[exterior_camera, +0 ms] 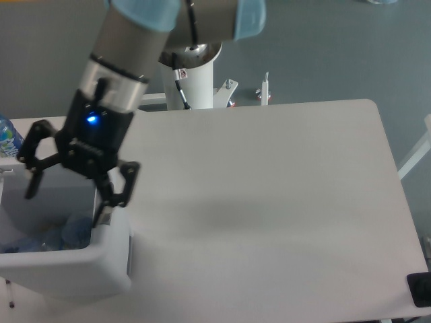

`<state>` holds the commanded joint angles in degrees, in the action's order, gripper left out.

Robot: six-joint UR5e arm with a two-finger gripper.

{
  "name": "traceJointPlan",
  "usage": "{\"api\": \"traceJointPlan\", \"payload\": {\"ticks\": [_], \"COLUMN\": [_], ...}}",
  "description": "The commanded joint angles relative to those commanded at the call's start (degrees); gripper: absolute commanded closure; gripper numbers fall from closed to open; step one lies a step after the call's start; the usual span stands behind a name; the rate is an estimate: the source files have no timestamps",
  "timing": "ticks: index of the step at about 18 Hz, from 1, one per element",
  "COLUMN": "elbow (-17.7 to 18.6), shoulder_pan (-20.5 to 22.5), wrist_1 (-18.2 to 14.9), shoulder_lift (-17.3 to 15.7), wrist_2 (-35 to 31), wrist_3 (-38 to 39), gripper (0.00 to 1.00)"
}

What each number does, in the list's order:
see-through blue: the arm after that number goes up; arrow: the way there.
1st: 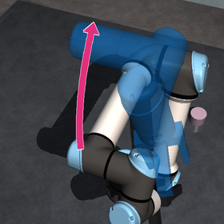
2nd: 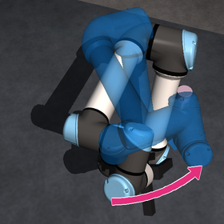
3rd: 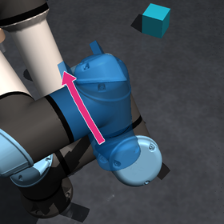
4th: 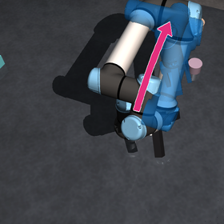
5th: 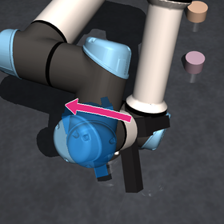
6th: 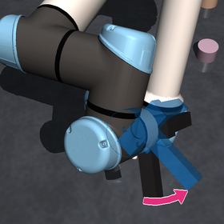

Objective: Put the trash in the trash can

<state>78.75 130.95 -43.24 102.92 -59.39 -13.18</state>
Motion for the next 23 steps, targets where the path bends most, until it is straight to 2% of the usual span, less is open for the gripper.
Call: {"api": "traceJointPlan", "payload": {"ticks": [7,9,12,15,19,23], "elbow": [0.35,0.44,0.61,2.28,4.13,4.3], "shoulder_pan": [5.63,6.42,7.21,10.63,14.24,16.27], "wrist_1": [-0.88,-1.66,-5.78,-10.88,-15.54,-16.44], "shoulder_lift": [-3.43,-3.61,-4.3,-7.11,-9.75,-10.46], "wrist_2": [-9.24,-12.4,-15.75,-16.11,-17.68,-18.39], "wrist_3": [-1.4,-5.51,-13.51,-22.11,-34.26,-36.12], "gripper": [0.0,0.0,0.0,0.0,0.0,0.0]}}
